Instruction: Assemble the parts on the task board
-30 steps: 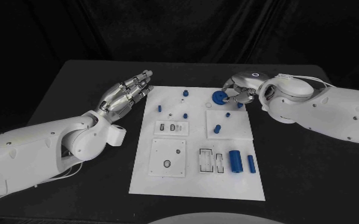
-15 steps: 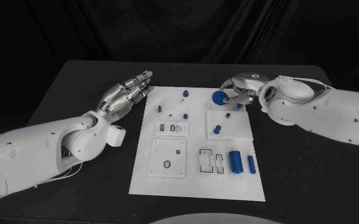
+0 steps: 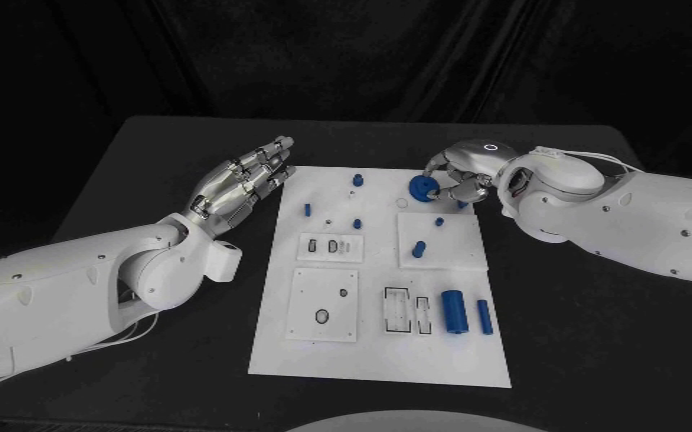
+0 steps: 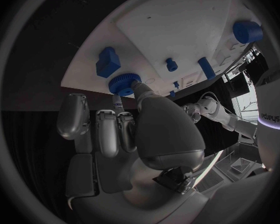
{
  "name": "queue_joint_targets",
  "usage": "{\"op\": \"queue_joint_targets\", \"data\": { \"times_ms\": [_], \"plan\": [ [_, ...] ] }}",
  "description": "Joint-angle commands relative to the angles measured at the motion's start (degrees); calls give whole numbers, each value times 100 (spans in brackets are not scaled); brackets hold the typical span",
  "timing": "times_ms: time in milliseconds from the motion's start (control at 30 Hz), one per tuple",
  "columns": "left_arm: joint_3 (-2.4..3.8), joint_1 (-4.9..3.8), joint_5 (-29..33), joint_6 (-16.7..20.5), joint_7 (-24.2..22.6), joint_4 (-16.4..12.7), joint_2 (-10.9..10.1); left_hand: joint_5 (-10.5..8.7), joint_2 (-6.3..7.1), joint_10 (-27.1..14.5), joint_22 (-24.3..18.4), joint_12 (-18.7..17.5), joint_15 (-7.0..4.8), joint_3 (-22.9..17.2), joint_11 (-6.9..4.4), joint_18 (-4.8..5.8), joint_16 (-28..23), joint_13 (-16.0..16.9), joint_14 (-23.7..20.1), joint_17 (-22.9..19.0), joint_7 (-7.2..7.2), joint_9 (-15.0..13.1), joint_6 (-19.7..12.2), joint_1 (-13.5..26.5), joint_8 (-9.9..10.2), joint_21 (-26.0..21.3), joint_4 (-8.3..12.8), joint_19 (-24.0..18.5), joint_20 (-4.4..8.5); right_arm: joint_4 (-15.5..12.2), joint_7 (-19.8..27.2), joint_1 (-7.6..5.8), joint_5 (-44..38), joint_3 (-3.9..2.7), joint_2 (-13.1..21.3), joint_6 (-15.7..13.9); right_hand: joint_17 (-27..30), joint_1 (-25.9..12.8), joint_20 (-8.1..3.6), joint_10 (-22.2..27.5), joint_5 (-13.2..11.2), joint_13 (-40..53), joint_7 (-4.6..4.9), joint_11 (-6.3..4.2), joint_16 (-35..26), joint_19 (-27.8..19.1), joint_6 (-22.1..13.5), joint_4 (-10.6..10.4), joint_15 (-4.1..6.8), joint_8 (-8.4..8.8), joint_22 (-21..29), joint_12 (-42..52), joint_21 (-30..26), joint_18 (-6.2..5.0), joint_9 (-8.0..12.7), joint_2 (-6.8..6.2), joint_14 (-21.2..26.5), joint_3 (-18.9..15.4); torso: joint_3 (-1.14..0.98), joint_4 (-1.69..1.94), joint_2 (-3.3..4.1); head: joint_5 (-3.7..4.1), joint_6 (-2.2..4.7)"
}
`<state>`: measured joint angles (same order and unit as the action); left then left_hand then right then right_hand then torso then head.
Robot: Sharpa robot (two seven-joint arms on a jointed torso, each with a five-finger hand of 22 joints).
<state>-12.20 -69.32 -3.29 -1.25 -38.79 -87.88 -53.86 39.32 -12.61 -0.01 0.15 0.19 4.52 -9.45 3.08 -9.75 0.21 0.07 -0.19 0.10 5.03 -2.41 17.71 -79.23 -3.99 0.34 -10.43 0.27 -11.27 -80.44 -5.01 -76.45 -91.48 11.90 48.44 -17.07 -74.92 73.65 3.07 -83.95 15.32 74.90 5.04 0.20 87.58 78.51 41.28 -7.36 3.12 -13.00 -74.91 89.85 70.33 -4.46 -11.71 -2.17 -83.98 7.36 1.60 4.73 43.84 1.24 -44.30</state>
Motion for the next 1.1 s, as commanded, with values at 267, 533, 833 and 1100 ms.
{"op": "queue_joint_targets", "data": {
  "times_ms": [267, 533, 833, 1100],
  "plan": [
    [5, -11, -2, -134, -579, 11, 24, -10, 18, 1, 5, -19, 41, -57, 60, -56, -21, -7, 19, -10, 42, -1, 12, -13, -40, -11, 23, 4, -47, 102, 51, 26, -47, 0, -61, 98, -1249, 9, -11, -605, 187, 1510, 11, -23, 28, 50, 125, 17, 30, -142, -335, 15, 21, -38, -40, 25, -504, 61, 1, 1, -1, 9, -17],
    [5, -10, -2, -155, -569, 29, 39, -10, 19, 1, 5, -19, 45, -79, 79, -57, -21, -7, 19, -10, 60, -4, 31, -10, -48, -11, 32, 4, -54, 149, 55, 62, -47, 0, -120, 118, -1272, 5, -37, -605, 156, 1510, -75, -85, 43, 75, 488, 46, 71, -433, -375, 15, 28, -36, -152, 12, -513, 101, 2, 2, -1, 8, -26],
    [5, -10, -2, -155, -563, 43, 36, -10, 19, 1, 5, -19, 46, -83, 81, -57, -21, -7, 19, -10, 63, -4, 25, -10, -47, -11, 34, 3, -55, 160, 111, 88, -47, 0, -129, -14, -1317, 68, -138, -605, 570, 1510, -215, -207, 76, 140, 1080, 184, 176, -949, -463, 15, 86, -16, -490, -4, -532, 203, 2, 4, 1, -6, -41],
    [4, -9, -2, -159, -561, 53, 30, -10, 19, 1, 5, -19, 46, -83, 81, -57, -21, -7, 19, -10, 63, -4, 25, -10, -47, -11, 34, 3, -55, 96, 246, 92, -48, -1, -78, -345, -1436, -34, -202, -605, 877, 1510, -297, -281, 179, 284, 1256, 164, 246, -1113, -609, 15, 296, 36, -662, -70, -578, 243, 0, 2, 0, -6, -37]
  ]
}}
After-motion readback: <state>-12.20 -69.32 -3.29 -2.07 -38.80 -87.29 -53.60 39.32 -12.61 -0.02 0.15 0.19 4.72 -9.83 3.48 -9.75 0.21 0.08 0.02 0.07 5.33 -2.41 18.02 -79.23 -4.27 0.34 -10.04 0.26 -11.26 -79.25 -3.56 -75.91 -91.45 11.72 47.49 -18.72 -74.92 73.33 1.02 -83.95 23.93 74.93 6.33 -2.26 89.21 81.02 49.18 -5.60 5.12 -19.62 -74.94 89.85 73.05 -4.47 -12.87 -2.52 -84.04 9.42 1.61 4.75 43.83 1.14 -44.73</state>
